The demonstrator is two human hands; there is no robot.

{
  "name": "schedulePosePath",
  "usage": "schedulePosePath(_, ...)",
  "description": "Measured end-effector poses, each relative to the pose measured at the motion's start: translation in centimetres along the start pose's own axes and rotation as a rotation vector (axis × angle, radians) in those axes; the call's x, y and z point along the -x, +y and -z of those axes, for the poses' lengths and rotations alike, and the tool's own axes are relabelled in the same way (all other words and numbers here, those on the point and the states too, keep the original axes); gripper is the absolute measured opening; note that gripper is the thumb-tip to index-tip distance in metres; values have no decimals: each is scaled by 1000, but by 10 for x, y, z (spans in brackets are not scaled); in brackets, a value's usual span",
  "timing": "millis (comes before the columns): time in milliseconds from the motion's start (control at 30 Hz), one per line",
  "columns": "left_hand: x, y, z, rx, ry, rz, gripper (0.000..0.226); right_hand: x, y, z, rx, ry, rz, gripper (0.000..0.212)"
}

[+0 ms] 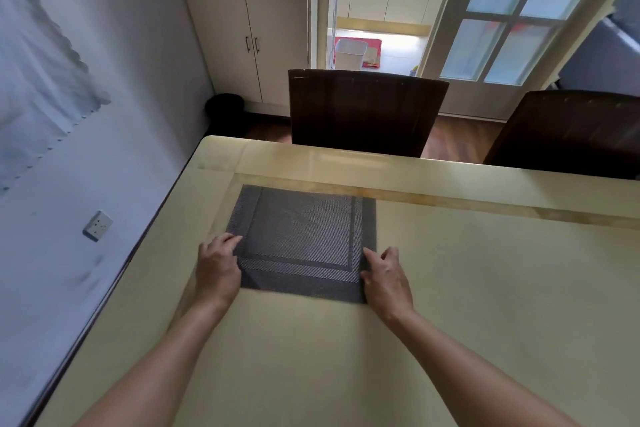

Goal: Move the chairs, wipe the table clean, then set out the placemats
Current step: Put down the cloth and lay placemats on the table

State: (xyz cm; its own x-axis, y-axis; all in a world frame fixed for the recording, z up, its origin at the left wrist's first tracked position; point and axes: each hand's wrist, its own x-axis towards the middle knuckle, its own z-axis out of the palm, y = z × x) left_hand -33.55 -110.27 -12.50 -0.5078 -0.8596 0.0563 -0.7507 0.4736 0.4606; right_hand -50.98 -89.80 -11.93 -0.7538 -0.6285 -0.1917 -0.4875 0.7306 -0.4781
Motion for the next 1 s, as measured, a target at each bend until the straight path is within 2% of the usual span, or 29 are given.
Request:
schedulePosePath(167, 17, 6, -5, -49, -188, -24, 42, 4, 3, 0, -7, -41, 26, 22)
schedulePosePath(333, 34, 30, 8, -17, -270, 75, 49, 19, 15, 21, -125, -47, -6, 46)
schedulePosePath(467, 88, 88, 8, 79, -295, 0, 45, 76, 54, 56, -158, -65, -65, 48)
schedulePosePath(633, 189, 197, -16, 186, -494, -124, 38, 161, 154, 108, -117, -64, -180, 47)
schedulePosePath(767, 277, 287, -42, 258, -611, -136, 36, 222, 248, 155, -114, -30, -246, 45)
schedulePosePath(1000, 418, 395, -96, 297, -669, -89, 35, 310, 390, 224, -132, -15, -267, 43)
